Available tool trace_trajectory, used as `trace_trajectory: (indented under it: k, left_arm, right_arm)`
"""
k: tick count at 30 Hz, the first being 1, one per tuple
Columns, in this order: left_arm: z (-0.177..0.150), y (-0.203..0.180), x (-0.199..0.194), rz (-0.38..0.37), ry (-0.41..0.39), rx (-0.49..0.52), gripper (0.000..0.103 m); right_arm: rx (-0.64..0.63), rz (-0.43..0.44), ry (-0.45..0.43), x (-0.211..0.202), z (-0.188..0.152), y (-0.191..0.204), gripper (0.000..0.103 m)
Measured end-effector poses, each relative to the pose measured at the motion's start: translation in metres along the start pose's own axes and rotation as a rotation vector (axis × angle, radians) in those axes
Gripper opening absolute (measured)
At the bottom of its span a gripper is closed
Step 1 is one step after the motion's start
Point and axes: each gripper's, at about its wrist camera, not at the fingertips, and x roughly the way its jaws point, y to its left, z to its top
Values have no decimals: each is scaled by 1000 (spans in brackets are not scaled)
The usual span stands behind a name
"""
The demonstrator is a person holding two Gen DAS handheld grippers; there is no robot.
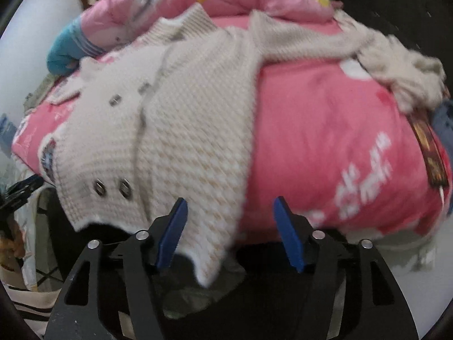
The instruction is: Fold large clothes
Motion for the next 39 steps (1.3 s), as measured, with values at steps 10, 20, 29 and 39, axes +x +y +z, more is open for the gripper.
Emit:
trace_trajectory:
  k: [10, 20, 29, 39]
  left_arm:
    - [68, -36, 56, -34, -73, 46, 59]
    - [79, -12, 83, -71, -37, -7, 60]
    - [107, 52, 52, 54, -157, -132, 76]
    - [130, 185, 43, 188, -231, -489, 85]
  right_arm:
    - [-135, 199, -45, 72, 67, 73, 68]
    - [-39, 239, 98, 122, 83, 50, 68]
    - [-165, 317, 11, 130, 131, 128, 78]
    - [-265, 291, -2, 155, 135, 191, 82]
